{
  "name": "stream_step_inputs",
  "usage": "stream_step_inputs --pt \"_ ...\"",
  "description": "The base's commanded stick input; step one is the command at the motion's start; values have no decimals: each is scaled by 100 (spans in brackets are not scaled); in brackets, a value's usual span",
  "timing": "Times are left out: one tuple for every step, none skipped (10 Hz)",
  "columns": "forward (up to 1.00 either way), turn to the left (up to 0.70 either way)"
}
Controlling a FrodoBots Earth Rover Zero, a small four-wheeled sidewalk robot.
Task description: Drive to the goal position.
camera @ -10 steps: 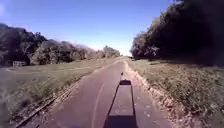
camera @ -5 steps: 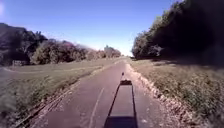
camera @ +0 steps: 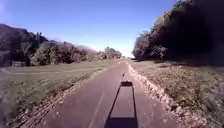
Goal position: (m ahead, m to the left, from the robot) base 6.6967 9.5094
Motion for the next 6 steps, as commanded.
stream_step_inputs --pt "85 -33" --pt "85 -11" --pt "85 0" --pt "85 0" --pt "85 0" --pt "85 0"
